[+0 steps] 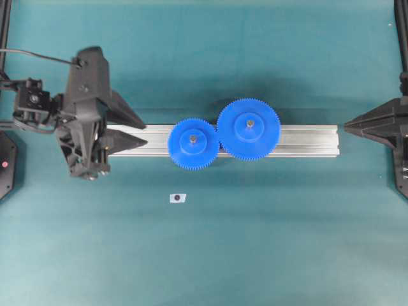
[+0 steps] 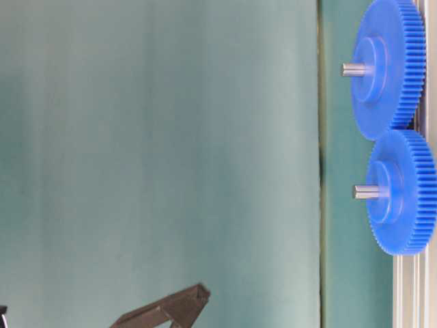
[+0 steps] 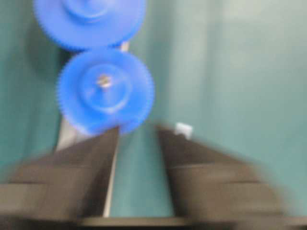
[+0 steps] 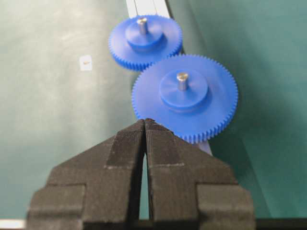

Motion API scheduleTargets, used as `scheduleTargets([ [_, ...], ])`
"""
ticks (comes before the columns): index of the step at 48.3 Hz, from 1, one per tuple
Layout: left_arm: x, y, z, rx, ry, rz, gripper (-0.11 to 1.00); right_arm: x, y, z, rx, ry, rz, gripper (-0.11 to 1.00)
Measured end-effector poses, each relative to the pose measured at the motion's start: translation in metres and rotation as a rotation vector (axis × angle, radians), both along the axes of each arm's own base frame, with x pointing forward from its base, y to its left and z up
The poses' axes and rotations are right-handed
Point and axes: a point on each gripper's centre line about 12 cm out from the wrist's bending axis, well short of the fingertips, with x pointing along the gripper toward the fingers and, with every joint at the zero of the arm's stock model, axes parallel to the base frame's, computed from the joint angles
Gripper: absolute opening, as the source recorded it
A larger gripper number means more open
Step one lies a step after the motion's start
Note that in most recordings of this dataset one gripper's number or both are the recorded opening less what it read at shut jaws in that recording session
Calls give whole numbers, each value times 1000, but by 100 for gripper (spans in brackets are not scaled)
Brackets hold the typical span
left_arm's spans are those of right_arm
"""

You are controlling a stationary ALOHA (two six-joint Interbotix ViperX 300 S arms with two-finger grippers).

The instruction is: Find the location of the shaft and insert the small gear.

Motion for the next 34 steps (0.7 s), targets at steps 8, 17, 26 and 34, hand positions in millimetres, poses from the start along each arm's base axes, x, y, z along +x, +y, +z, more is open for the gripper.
scheduleTargets([
  [8, -6, 0, -6, 0, -6, 0, 80, 0, 0, 0, 6, -1, -3, 5],
  [17, -8, -1, -8, -3, -25, 1, 79, 0, 0, -1, 7, 1, -3, 5],
  [26, -11, -1, -14, -2, -23, 0, 79, 0, 0, -1, 7, 2, -3, 5],
  [34, -16, -1, -13, 0, -34, -1, 79, 0, 0, -1, 7, 2, -1, 5],
])
